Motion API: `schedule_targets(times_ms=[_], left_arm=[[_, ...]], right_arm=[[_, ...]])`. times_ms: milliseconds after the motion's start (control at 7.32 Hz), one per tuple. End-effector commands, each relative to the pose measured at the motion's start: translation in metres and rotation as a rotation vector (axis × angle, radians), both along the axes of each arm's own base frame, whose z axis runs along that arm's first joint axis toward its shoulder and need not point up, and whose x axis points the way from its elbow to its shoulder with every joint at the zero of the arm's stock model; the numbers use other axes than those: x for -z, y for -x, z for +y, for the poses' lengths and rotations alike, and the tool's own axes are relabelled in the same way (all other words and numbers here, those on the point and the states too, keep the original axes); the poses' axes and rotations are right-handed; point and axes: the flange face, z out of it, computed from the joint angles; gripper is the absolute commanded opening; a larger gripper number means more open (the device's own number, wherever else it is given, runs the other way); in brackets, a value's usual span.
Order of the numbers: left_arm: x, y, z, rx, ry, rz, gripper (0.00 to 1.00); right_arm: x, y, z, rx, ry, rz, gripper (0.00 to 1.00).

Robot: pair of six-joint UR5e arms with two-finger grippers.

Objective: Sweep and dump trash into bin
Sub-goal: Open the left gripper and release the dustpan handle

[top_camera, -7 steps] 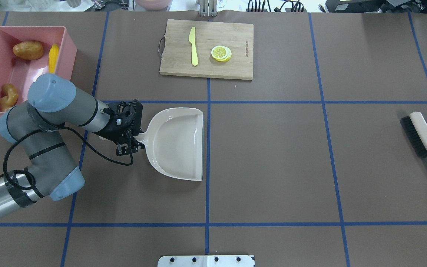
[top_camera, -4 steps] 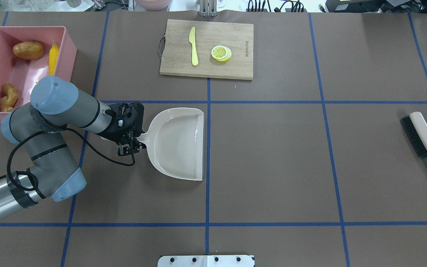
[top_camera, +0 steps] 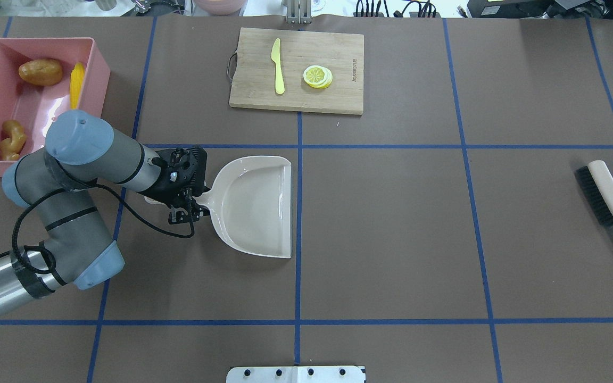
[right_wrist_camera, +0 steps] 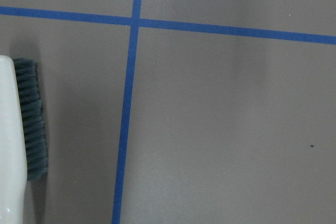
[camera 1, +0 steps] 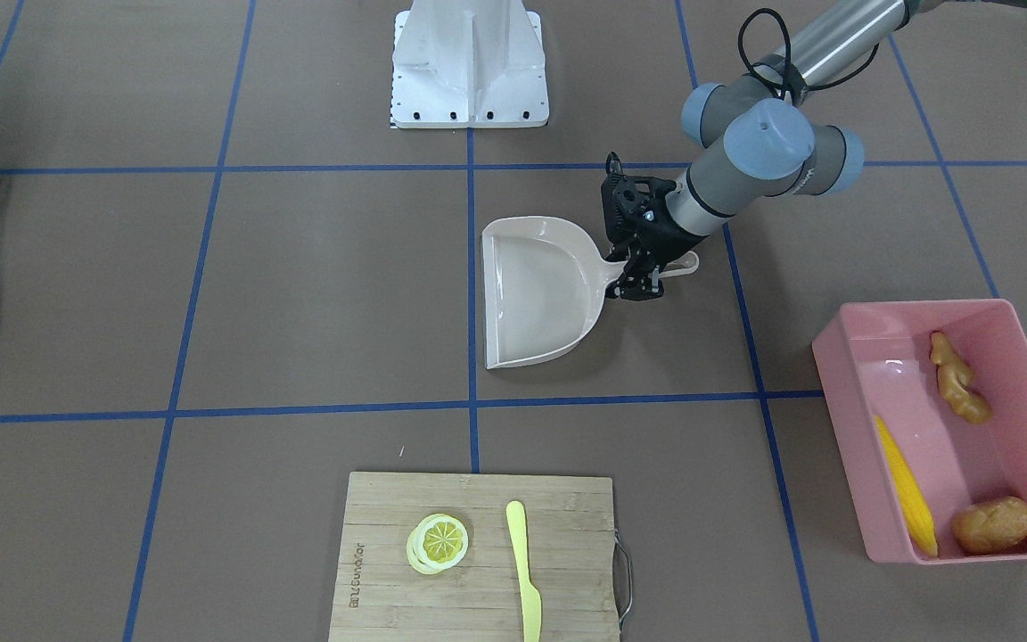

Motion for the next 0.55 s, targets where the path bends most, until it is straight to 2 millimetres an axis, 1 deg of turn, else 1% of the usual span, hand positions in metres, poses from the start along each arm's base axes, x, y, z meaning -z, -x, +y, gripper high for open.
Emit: schedule_targets(times_ms=[0,137,273,410], left_arm=[[0.005,0.005,0.0,0.007,0.002,0.007,0.97],[0.017,0.018,0.005,0.015,-0.011,0.024,0.98],[0.02,0.041,-0.004,0.059,-0.023,0.029,0.98],[0.023,0.063,-0.015,0.158,-0.031,0.006,0.98]], right_arm=[[0.0,0.0,0.0,0.0,0.0,0.0,1.0],[0.0,0.0,0.0,0.001,-0.001,0.0,1.0],[0.0,0.0,0.0,0.001,-0.001,0.0,1.0],[-0.002,0.0,0.001,0.001,0.002,0.003,1.0]])
